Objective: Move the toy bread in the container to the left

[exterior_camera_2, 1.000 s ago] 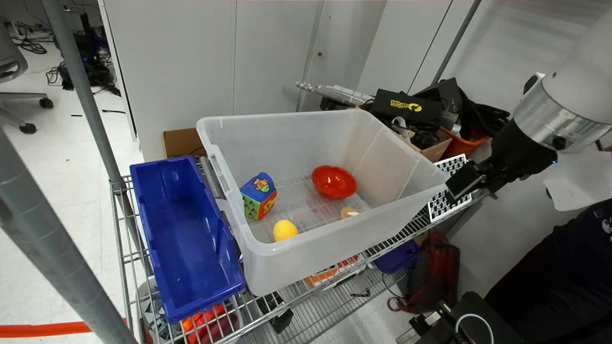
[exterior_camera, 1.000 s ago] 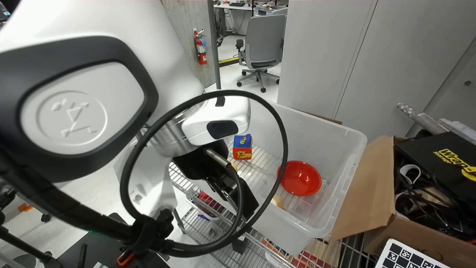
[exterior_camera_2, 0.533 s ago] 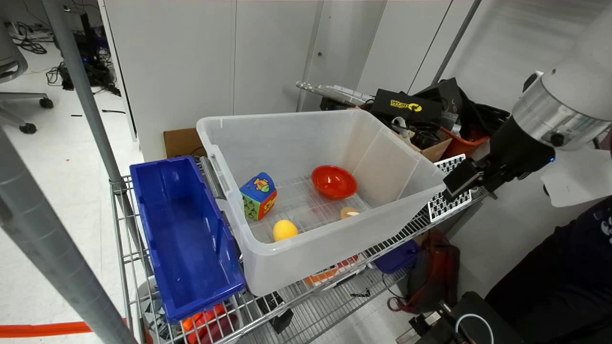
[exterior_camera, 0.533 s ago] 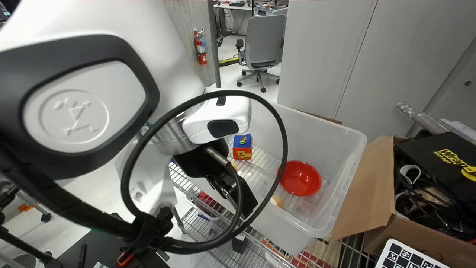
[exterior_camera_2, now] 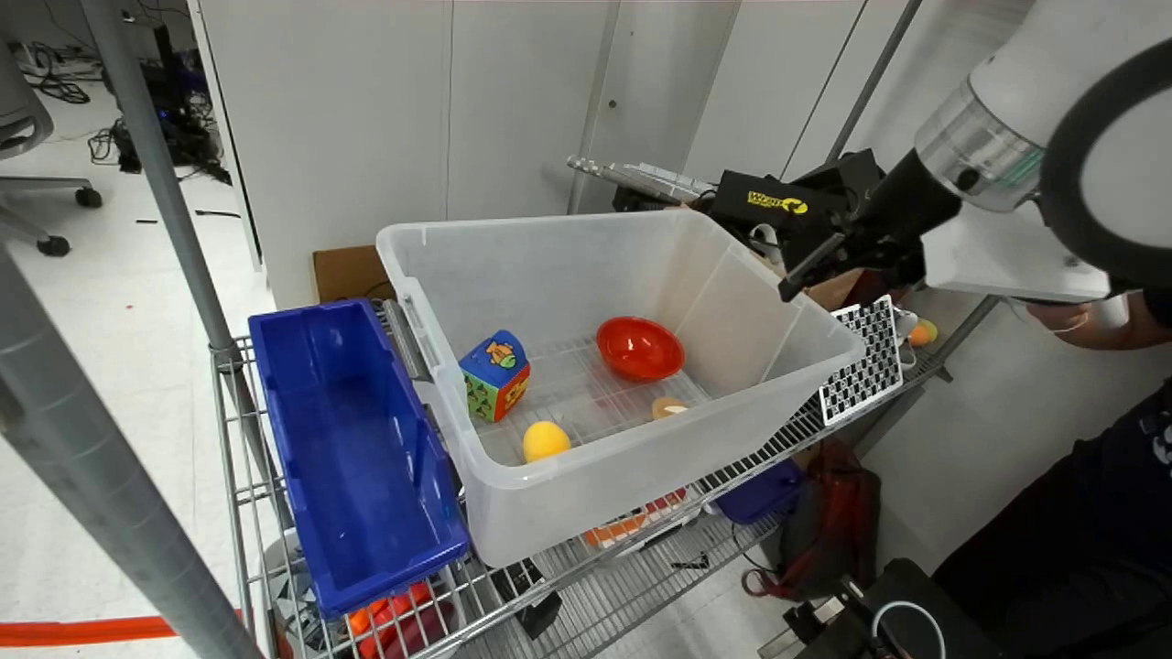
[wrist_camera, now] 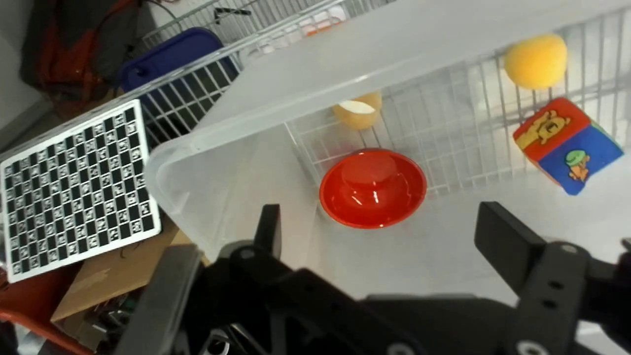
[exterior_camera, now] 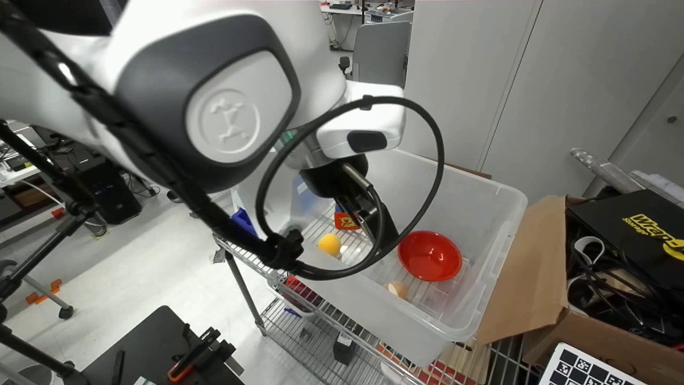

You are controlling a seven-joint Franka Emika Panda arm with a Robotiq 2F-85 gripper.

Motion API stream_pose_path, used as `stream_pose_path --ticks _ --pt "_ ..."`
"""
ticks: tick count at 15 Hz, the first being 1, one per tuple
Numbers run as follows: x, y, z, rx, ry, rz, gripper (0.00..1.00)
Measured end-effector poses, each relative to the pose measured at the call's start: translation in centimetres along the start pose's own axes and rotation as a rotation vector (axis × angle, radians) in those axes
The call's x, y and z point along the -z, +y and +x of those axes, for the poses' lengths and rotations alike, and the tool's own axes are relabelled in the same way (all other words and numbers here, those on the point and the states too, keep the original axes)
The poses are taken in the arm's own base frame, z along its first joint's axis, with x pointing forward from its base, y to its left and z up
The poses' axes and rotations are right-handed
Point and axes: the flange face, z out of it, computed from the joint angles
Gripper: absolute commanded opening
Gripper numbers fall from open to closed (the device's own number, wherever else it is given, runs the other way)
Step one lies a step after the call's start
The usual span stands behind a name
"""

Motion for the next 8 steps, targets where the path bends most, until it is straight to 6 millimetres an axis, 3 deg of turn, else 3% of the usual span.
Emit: stream_pose_path --ticks 3,8 --pt "-4.4 -0.5 3.4 -0.098 -0.012 0.039 1.0" --pt "-15.8 1.2 7.4 -0.235 -0.079 -0.035 1.0"
